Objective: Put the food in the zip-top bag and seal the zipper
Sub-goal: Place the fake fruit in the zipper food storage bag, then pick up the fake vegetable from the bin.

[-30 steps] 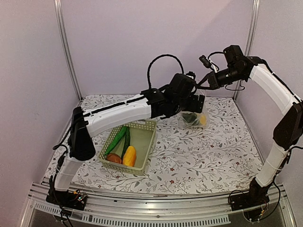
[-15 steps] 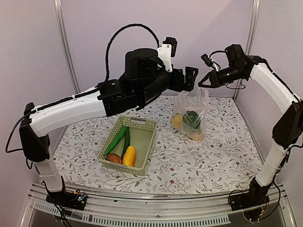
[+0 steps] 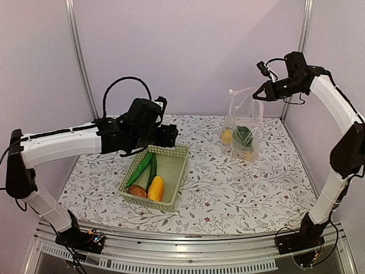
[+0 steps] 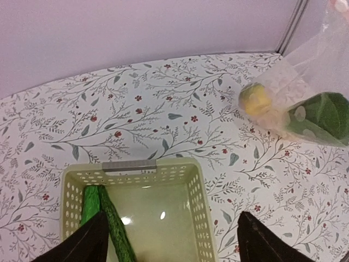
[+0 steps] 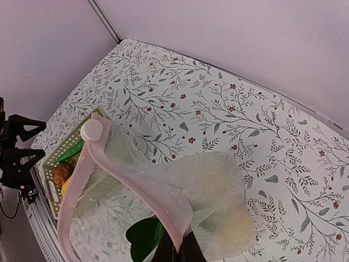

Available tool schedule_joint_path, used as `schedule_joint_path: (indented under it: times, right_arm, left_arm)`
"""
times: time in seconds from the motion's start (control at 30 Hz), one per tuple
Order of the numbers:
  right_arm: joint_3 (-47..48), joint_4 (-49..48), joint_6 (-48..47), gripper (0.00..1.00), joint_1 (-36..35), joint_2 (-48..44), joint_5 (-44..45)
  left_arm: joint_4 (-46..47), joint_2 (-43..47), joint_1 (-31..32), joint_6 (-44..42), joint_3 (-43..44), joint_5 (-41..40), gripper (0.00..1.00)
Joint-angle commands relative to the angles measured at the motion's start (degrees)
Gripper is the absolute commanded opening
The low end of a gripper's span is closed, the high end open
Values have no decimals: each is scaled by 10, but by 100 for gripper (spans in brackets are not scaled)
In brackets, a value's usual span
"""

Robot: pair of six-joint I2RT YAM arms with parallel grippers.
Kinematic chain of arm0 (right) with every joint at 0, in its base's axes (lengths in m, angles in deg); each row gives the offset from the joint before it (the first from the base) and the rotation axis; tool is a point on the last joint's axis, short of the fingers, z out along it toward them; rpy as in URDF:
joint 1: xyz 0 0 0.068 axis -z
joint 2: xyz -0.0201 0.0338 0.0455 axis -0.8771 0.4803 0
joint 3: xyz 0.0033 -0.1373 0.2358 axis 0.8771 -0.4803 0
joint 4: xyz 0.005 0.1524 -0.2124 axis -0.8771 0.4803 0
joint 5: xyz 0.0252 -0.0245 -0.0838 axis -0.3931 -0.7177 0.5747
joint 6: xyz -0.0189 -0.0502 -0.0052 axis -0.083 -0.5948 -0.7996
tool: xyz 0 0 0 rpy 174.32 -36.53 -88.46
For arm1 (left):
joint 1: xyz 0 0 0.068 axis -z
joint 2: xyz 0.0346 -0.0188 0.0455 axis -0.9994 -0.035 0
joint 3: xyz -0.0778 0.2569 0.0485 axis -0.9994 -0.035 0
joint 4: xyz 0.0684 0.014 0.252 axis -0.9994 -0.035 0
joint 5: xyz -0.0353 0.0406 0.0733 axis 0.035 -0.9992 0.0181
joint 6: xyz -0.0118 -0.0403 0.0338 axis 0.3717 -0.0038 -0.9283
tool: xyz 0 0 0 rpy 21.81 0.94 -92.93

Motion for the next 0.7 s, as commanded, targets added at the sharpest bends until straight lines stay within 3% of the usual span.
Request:
schedule_joint_path:
  times: [0.0, 0.17, 0.67]
  right_arm:
    - [14, -13, -11, 0, -1, -9, 3]
    - [-16, -18, -12, 0, -2, -4, -22]
    - [-87, -24, -27, 0, -19, -15, -51]
  left_arm:
    - [-95, 39, -48, 53, -26, 47, 78]
    - [-186, 4, -89, 50, 4, 55, 74]
    - [-216, -149, -150, 23, 81, 126, 58]
